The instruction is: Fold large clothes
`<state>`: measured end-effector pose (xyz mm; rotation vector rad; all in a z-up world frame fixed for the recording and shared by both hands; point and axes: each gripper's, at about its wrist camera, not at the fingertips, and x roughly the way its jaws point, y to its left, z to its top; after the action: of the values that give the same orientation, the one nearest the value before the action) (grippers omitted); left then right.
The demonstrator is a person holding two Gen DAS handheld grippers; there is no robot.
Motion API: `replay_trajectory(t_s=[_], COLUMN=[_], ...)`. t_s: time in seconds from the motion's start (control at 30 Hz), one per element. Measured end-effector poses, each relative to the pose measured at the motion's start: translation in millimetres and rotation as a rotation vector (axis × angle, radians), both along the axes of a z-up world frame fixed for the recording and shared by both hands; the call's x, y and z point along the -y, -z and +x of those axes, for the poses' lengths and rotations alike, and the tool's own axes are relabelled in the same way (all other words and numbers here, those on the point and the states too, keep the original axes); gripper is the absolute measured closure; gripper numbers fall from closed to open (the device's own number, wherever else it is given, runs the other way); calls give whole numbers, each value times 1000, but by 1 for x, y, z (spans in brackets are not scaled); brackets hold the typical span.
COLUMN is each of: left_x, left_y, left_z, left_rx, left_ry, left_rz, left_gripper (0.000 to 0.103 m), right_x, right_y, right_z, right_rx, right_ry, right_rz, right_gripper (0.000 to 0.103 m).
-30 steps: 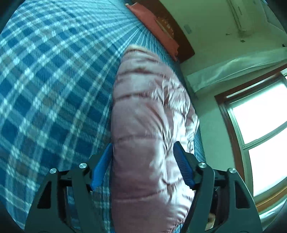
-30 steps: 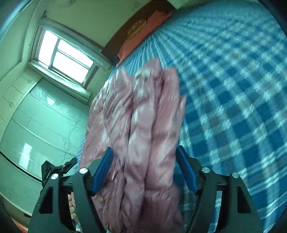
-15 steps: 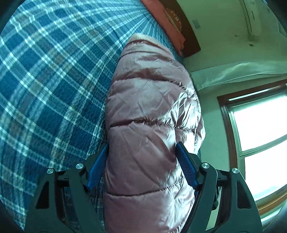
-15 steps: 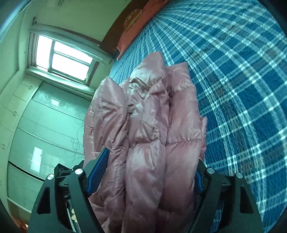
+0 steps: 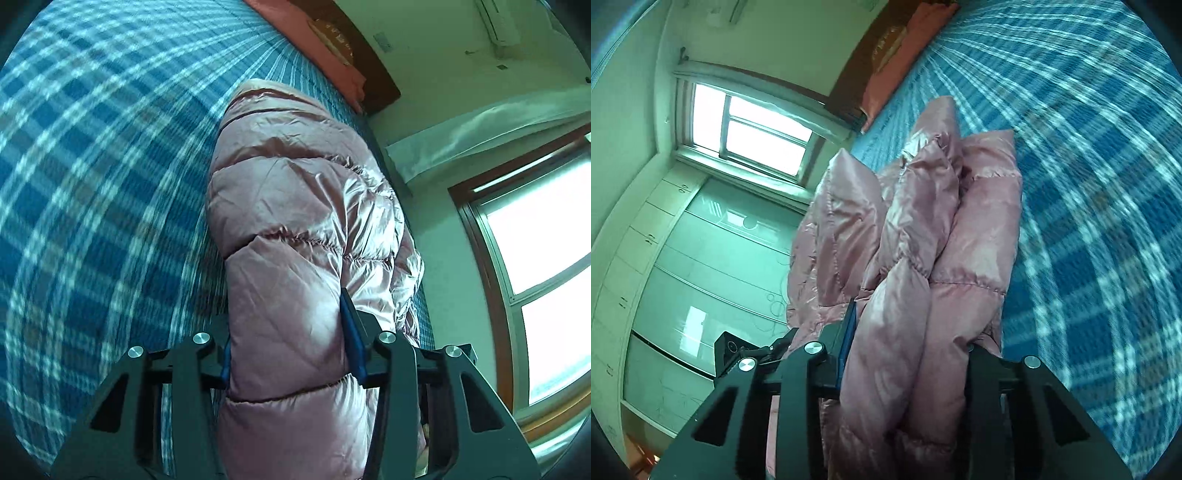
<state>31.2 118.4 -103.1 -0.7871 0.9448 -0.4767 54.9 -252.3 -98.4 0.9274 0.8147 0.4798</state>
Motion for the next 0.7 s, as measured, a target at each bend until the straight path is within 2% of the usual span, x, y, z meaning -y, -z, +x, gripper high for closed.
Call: replay_trajectory(t_s=[0.2,0.3,0.43,0.53,0.6,0.63,0.7], left_x=[-7,-15,-13,-19,-24,-28,-36], left_y=[-11,-2,3,4,1,-1,-1], left_z=[18,23,26,26,29,30,35], left_rx=[32,8,0,-6,-6,-6,-3], left_ry=[-16,-22,-14,-4,5,5,-8], left_rz=[77,75,76,57,49,36,11], left_gripper=[59,59,58,55,52,50,39], right_x=[-15,-16,-13,-9,-8,-5,-2], right_y=[7,19,18,10,-2,-8,-14], right_z=[23,25,22,30,31,31,36], right_rx=[0,-20,-20,-35,-33,-23,-14], right_ry=[-6,-5,-18,-20,-8,4,15], right_rz=[22,25,2,-57,-99,-119,-143], right_gripper=[72,72,72,59,42,38,33])
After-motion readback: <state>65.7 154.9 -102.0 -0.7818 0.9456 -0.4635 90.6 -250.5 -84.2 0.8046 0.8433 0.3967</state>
